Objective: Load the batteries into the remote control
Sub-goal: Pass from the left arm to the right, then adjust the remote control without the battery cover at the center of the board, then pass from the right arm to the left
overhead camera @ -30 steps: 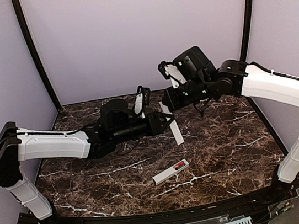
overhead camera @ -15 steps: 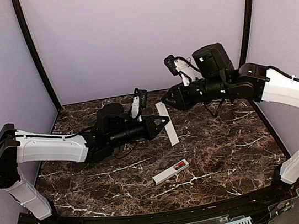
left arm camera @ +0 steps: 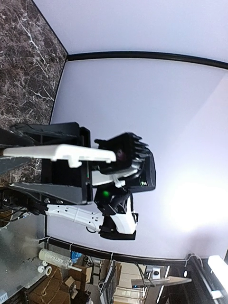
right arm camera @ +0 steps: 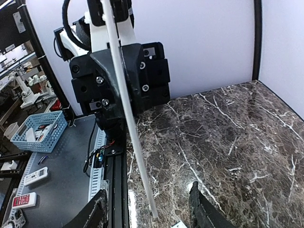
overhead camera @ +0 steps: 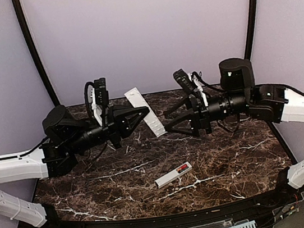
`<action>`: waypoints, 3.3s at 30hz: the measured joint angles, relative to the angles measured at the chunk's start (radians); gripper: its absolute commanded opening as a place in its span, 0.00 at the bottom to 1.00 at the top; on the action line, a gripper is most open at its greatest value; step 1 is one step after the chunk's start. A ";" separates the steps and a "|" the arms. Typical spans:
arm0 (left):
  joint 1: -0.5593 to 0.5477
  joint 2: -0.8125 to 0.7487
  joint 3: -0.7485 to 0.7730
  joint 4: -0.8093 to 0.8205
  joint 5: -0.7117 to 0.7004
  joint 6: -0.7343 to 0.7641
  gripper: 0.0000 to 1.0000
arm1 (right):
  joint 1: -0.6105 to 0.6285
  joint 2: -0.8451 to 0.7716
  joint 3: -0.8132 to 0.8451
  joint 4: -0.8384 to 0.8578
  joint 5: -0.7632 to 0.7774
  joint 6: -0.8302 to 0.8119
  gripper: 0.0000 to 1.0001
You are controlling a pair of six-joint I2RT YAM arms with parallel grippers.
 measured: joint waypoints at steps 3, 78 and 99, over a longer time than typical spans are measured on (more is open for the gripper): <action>-0.014 -0.029 -0.012 0.001 0.026 0.033 0.00 | 0.036 0.050 0.000 0.042 -0.027 -0.022 0.50; -0.132 0.704 0.317 -0.825 -0.169 0.465 0.34 | -0.116 -0.225 -0.303 -0.126 0.402 0.385 0.00; -0.132 0.328 0.154 -0.648 -0.184 0.398 0.85 | -0.065 -0.174 -0.230 -0.123 0.363 0.237 0.00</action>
